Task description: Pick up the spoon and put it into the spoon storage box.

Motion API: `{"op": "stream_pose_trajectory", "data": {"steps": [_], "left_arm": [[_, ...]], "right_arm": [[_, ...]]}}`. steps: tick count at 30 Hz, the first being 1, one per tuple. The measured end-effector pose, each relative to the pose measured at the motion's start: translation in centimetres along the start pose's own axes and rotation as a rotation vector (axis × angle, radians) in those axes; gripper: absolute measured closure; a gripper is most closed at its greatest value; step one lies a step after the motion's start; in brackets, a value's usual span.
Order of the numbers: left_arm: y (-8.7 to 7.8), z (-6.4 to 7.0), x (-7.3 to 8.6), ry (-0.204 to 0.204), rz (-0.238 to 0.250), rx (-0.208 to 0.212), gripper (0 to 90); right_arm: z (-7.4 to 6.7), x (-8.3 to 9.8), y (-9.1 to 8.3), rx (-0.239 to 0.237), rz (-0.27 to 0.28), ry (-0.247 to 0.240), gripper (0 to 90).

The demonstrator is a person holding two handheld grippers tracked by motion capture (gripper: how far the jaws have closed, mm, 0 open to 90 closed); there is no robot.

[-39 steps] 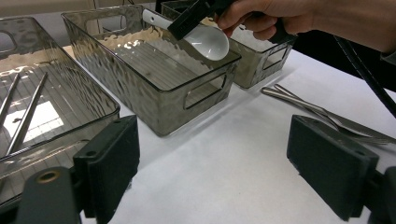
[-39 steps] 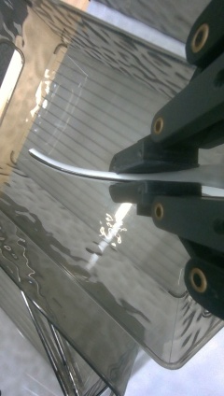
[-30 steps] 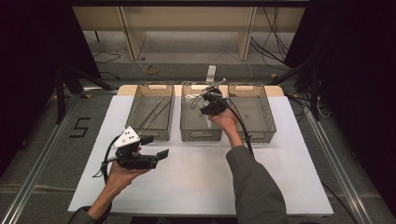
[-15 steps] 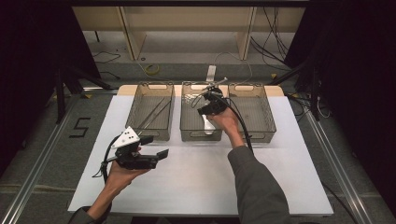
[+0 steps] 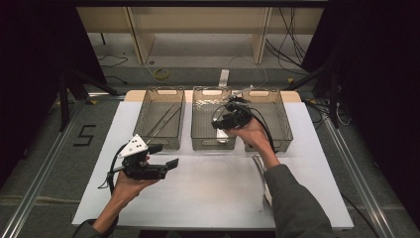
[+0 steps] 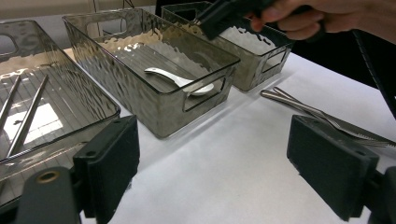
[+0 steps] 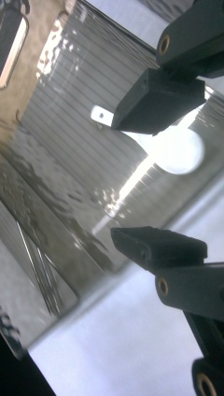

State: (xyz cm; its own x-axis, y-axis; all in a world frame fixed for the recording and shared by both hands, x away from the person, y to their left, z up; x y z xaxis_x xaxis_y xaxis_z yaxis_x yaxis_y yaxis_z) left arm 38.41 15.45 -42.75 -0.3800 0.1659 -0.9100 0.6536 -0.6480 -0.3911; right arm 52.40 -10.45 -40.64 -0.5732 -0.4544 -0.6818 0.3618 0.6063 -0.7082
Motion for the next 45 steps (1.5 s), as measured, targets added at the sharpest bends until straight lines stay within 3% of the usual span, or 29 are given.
{"op": "stream_pose_trajectory", "data": {"steps": [6, 11, 17, 20, 27, 34, 45], "left_arm": [[0.0, 0.0, 0.0, 0.006, -0.002, 0.000, 16.6], [0.1, 0.0, 0.0, 0.005, -0.003, -0.003, 16.6], [0.1, 0.0, 0.0, 0.004, -0.003, -0.004, 16.6], [0.1, 0.0, 0.0, 0.007, -0.005, -0.005, 16.6], [0.1, 0.1, 0.0, 0.010, -0.007, -0.002, 16.6], [0.1, 0.1, 0.0, 0.008, -0.002, -0.002, 16.6], [0.1, 0.1, -0.1, 0.006, 0.004, 0.000, 16.6]], "right_arm": [[-0.9, 2.4, -2.1, -0.048, 0.045, -0.012, 42.0], [-1.4, 4.4, -3.1, -0.060, 0.047, -0.026, 40.1], [-1.4, 6.9, -3.8, -0.022, 0.020, -0.045, 39.0], [-1.3, 8.0, -4.0, -0.017, 0.019, -0.028, 38.9], [-0.3, 10.2, -4.8, 0.034, -0.058, 0.011, 38.3], [0.5, 11.9, -5.4, 0.064, -0.106, 0.058, 36.5], [0.7, 13.3, -6.2, 0.077, -0.125, 0.085, 35.9]]}}
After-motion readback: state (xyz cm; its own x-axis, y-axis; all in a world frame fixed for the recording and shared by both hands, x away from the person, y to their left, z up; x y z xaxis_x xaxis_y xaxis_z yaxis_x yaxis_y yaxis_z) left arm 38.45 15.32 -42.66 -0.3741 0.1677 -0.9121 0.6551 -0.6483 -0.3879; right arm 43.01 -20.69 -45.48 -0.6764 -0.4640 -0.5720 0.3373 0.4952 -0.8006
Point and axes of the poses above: each handheld gripper's, and its own axes: y roughly forward along the jaws, x roughly out of its underside, z roughly to its right, the point moved 4 cm from there along y, roughly forward along the jaws, and after that the axes turned 4 degrees about -x, right-handed, at the moved point
